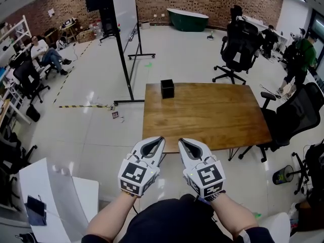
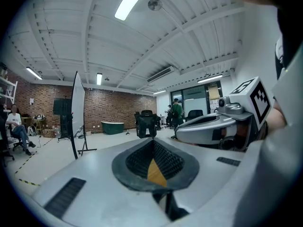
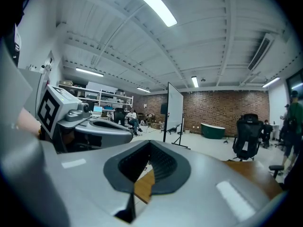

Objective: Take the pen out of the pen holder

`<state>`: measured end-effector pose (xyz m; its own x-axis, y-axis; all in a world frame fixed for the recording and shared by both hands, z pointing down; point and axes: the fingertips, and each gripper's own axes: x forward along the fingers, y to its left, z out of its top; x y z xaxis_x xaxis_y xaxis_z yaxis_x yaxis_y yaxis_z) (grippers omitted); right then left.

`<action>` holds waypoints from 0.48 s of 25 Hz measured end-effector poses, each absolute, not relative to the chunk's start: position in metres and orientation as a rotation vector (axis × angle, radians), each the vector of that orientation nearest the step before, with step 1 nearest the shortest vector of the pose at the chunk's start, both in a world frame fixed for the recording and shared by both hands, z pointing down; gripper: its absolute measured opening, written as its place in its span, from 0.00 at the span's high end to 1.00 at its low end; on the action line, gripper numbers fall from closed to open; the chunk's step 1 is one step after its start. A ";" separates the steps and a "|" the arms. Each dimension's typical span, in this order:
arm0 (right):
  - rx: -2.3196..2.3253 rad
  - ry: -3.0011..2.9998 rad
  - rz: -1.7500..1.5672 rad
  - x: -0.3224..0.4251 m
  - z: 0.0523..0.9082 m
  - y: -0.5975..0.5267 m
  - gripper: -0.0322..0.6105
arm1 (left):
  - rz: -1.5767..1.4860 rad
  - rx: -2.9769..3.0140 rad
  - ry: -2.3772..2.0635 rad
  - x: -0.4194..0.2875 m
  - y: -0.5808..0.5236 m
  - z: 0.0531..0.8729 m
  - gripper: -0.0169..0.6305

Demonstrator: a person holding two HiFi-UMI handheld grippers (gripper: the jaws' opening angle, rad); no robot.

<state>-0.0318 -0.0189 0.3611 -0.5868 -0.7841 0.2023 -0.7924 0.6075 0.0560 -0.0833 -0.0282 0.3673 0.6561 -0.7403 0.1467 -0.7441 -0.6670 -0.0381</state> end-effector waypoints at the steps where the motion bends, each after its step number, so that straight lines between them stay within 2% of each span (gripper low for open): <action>1: 1.305 -2.624 0.063 -0.033 0.362 -0.022 0.95 | 0.232 2.832 -1.268 -0.084 -0.032 0.368 0.97; 12: 1.297 -2.619 0.118 -0.036 0.385 -0.079 0.95 | 0.263 2.800 -1.262 -0.086 -0.085 0.391 0.97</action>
